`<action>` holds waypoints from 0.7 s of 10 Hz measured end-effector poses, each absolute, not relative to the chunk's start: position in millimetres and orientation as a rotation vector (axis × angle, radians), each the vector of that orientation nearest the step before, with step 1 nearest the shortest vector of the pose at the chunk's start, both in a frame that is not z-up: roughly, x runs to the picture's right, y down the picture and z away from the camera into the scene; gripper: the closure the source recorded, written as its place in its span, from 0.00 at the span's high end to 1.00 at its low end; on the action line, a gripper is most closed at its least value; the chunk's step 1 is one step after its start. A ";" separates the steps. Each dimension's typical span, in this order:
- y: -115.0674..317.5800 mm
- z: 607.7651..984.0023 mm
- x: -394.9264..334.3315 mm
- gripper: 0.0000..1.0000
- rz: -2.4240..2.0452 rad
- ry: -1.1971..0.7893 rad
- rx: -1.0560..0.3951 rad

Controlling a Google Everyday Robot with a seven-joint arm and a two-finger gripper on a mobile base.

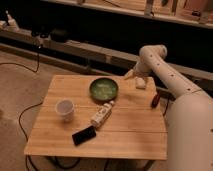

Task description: Place the white sponge in the ceramic bowl

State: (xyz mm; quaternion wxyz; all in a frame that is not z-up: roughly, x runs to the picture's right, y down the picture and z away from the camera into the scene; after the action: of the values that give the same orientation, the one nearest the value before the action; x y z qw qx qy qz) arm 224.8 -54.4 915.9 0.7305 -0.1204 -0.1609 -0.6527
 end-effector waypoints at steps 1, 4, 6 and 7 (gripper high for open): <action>-61.9 920.1 226.7 0.80 -1.469 -0.310 -0.247; -76.7 924.3 223.9 0.80 -1.483 -0.251 -0.185; -77.1 924.1 223.4 0.80 -1.482 -0.252 -0.185; -76.3 924.0 223.1 0.80 -1.479 -0.259 -0.187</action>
State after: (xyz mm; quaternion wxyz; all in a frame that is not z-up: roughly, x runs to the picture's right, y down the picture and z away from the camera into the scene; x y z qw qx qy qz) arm 223.1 -76.3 924.0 0.7273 -0.0848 -0.1175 -0.6709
